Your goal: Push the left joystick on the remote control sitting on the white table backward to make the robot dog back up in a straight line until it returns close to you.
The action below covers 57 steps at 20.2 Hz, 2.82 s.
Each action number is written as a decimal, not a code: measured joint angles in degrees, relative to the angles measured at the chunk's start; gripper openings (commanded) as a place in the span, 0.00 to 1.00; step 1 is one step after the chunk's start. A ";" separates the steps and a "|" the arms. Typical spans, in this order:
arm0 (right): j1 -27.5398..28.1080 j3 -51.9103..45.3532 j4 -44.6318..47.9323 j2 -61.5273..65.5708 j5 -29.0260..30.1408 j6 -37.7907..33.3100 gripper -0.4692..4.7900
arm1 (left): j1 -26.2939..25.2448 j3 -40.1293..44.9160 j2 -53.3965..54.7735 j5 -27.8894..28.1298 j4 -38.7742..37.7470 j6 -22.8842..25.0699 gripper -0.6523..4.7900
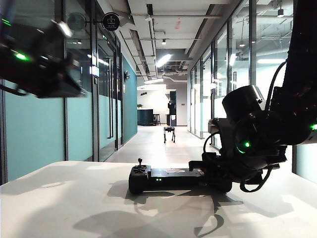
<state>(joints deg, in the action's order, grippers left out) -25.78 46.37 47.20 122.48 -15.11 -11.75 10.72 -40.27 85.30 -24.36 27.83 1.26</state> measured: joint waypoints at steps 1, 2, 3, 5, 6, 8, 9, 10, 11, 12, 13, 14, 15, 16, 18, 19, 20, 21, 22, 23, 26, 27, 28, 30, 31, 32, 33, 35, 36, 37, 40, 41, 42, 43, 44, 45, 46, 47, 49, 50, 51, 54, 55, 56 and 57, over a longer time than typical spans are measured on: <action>0.00 0.00 0.00 0.00 -0.07 0.00 0.46 | 0.39 -1.55 1.84 -0.22 -0.24 0.13 0.11; 0.00 0.00 0.00 0.00 -0.09 -0.02 0.46 | 0.37 -2.78 3.63 -1.20 -0.35 0.22 0.11; 0.00 0.00 0.00 0.00 -0.09 -0.02 0.46 | 0.33 -3.58 4.96 -1.92 -0.61 0.22 0.11; 0.00 -0.02 0.00 0.00 -0.13 -0.02 0.46 | 0.35 -5.27 7.61 -2.64 -0.76 0.22 0.11; 0.00 0.00 0.00 0.00 -0.11 -0.02 0.46 | 0.33 -6.69 9.70 -3.34 -0.90 0.35 0.11; 0.00 0.00 0.00 0.00 -0.15 -0.02 0.46 | 0.37 -9.53 13.22 -4.96 -0.81 1.16 0.11; 0.00 0.00 0.00 0.00 -0.13 -0.02 0.46 | 0.37 -10.47 14.67 -5.01 -0.87 1.38 0.11; 0.00 0.00 0.00 0.00 -0.13 -0.02 0.46 | 0.37 -11.34 16.20 -5.03 -1.11 1.55 0.11; 0.00 0.00 0.02 0.00 -0.15 0.00 0.46 | 0.46 -13.55 19.39 -5.05 -1.05 1.75 0.11; 0.00 0.00 0.02 0.00 -0.15 0.00 0.46 | 0.46 -14.47 21.14 -5.03 -1.05 2.05 0.11; 0.00 0.00 0.02 0.00 -0.15 -0.02 0.46 | 0.79 -15.15 22.58 -4.98 -1.09 2.71 0.11; 0.00 0.00 0.02 0.00 -0.17 -0.02 0.46 | 1.18 -16.13 24.15 -5.03 -1.09 3.30 0.11; 0.00 0.00 0.02 0.00 -0.17 -0.02 0.46 | 1.77 -17.29 25.92 -5.01 -1.09 3.85 0.11; 0.00 0.00 0.02 0.00 -0.17 -0.02 0.46 | 2.69 -19.15 28.44 -5.03 -1.36 4.35 0.11; 0.00 0.00 0.02 0.00 -0.15 0.00 0.46 | 3.30 -21.81 31.06 -5.18 -1.57 4.52 0.11; 0.00 0.00 0.02 0.00 -0.17 0.00 0.47 | 3.37 -23.26 32.30 -5.16 -1.55 4.52 0.11; 0.00 0.00 0.04 0.00 -0.17 0.00 0.47 | 3.32 -24.52 33.42 -5.14 -1.55 4.52 0.11; 0.00 0.00 0.02 0.00 -0.17 0.00 0.47 | 3.30 -26.12 35.15 -5.14 -1.97 4.52 0.11; 0.00 0.00 0.04 0.00 -0.15 0.00 0.47 | 3.34 -27.12 36.17 -5.14 -2.58 4.55 0.11; 0.00 0.00 0.04 0.00 -0.15 0.00 0.47 | 3.50 -28.02 36.85 -5.14 -3.74 4.57 0.11; 0.00 0.00 0.04 0.00 -0.17 0.00 0.47 | 4.46 -31.82 38.95 -5.03 -7.19 8.28 0.11; 0.00 0.00 0.04 0.00 -0.15 0.00 0.47 | 4.90 -33.11 39.69 -5.05 -8.48 8.83 0.11; 0.00 0.00 0.04 0.00 -0.15 0.00 0.47 | 5.01 -34.03 40.41 -5.09 -8.90 9.11 0.11; 0.00 0.00 0.04 0.00 -0.17 0.00 0.47 | 5.14 -35.08 41.35 -5.07 -9.31 9.29 0.11; 0.00 0.00 0.04 0.00 -0.17 0.00 0.47 | 5.09 -35.67 41.86 -5.05 -9.29 9.31 0.11; 0.00 0.00 0.04 0.00 -0.17 0.00 0.47 | 5.05 -36.06 42.27 -5.05 -9.25 9.35 0.11; 0.00 0.00 0.04 0.00 -0.15 0.00 0.46 | 5.07 -36.06 42.45 -5.05 -9.35 9.92 0.11; 0.00 0.00 0.04 0.00 -0.17 0.00 0.47 | 5.40 -36.06 42.62 -5.07 -9.68 11.47 0.11; 0.00 0.00 0.04 0.00 -0.17 0.00 0.47 | 5.79 -36.06 42.88 -5.07 -9.66 12.68 0.11; 0.00 0.00 0.04 0.00 -0.17 0.00 0.47 | 5.81 -36.24 43.23 -5.09 -9.79 12.92 0.11; 0.00 0.00 0.04 0.00 -0.17 0.00 0.47 | 5.77 -39.39 44.63 -6.47 -11.13 13.11 0.11; 0.00 0.00 0.04 0.00 -0.17 0.00 0.47 | 5.77 -40.11 44.85 -6.86 -11.50 13.14 0.11; 0.00 0.00 0.04 0.00 -0.17 0.00 0.47 | 5.77 -40.89 45.09 -7.78 -12.39 13.38 0.11; 0.00 0.00 0.07 0.00 -0.17 0.00 0.47 | 5.79 -41.18 45.37 -8.83 -12.59 13.73 0.11; 0.00 0.00 0.04 0.00 -0.17 0.00 0.47 | 5.79 -41.20 45.46 -9.73 -13.18 14.27 0.11; 0.00 0.00 0.07 0.00 -0.17 0.00 0.47 | 5.79 -41.20 45.48 -10.10 -14.32 14.95 0.11; 0.02 0.00 0.04 0.00 -0.17 0.00 0.47 | 5.79 -41.20 45.48 -10.16 -15.69 16.20 0.11; 0.00 0.00 0.04 0.00 -0.17 0.00 0.47 | 5.79 -41.20 45.48 -10.16 -16.52 17.22 0.11; 0.02 0.02 0.04 0.00 -0.17 0.00 0.47 | 5.79 -41.24 45.48 -10.19 -16.96 18.01 0.11; 0.00 0.02 0.04 0.00 -0.17 0.00 0.47 | 5.79 -41.24 45.48 -10.19 -16.96 18.23 0.11; 0.02 0.04 0.04 0.00 -0.17 0.00 0.47 | 5.79 -41.24 45.48 -10.19 -16.96 18.25 0.11; 0.00 0.07 0.04 0.00 -0.17 0.00 0.47 | 5.79 -41.24 45.48 -10.27 -16.96 18.25 0.11; 0.02 0.11 0.02 0.00 -0.17 0.00 0.47 | 5.79 -41.24 45.48 -10.91 -17.03 18.27 0.11; 0.02 0.13 0.00 0.00 -0.17 0.00 0.47 | 5.79 -41.24 45.48 -11.23 -17.16 18.27 0.11; 0.02 0.13 0.00 0.00 -0.17 0.00 0.47 | 5.79 -41.24 45.48 -11.28 -17.18 18.27 0.11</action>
<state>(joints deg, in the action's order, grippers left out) -25.76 46.50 47.20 122.48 -15.29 -11.75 16.51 -81.52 130.78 -35.64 10.66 19.53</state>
